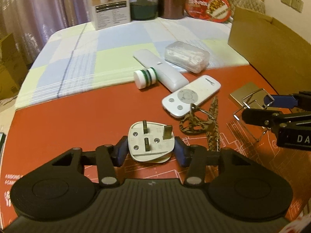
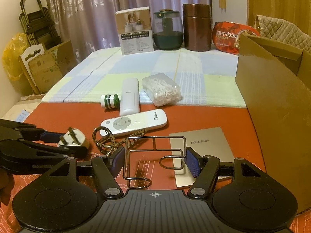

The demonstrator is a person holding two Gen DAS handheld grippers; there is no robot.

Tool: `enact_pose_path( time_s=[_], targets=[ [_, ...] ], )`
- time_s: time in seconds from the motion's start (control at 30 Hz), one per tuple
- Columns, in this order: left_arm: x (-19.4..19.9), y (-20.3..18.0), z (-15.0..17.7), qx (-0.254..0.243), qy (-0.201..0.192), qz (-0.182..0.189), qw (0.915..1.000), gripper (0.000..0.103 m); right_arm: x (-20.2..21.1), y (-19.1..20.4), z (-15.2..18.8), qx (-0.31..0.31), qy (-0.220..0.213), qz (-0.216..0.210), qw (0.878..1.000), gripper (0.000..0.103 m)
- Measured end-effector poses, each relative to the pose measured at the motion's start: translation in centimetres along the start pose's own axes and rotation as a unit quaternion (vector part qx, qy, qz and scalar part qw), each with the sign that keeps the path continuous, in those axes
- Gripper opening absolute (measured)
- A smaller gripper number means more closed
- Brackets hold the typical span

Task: Organize rigid objects
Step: 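Grasp the white plug with the left tool while the right tool grasps the chrome wire rack, then carry the plug into the box and open the left tool while the right tool carries the rack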

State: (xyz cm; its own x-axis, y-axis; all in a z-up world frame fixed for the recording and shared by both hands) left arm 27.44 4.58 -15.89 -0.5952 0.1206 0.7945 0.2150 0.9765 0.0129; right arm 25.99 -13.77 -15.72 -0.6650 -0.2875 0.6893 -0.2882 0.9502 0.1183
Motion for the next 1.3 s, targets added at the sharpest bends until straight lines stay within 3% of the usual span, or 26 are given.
enact_pose_path(
  time_s=[0.47,0.8,1.03,1.3],
  targets=[
    [8.0,-3.2,-0.8,0.016,-0.054,-0.012,0.9983,0.044,6.4,-0.4,-1.1,-0.013,-0.031,0.0,0.999,0.062],
    [13.0,-8.9,-2.4,-0.002,-0.084,0.015,0.9963,0.044,13.1,-1.9,-4.2,-0.026,-0.062,-0.003,0.998,0.062],
    [15.4,-15.3,-7.4,-0.033,-0.122,0.057,0.9903,0.044,18.7,-7.9,-8.3,-0.029,-0.098,0.043,0.994,0.062],
    [14.4,-25.1,-12.1,-0.091,-0.131,0.114,0.9806,0.044,20.7,-18.0,-8.4,-0.06,-0.079,0.1,0.99,0.063]
  ],
)
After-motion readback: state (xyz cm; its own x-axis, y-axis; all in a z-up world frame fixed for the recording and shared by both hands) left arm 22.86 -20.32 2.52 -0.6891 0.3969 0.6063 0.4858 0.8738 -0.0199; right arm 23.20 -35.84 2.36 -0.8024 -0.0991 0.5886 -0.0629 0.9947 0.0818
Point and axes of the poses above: each gripper's, at about its wrist camera, not at the fingertips, and x roughly against the way its jaws point, y to its left, z to its underside, the point moved 9 cm from there along -x, roughly the way its jaws point, and after that the axes turned 2 degrees about y, right-handed, at the moved point
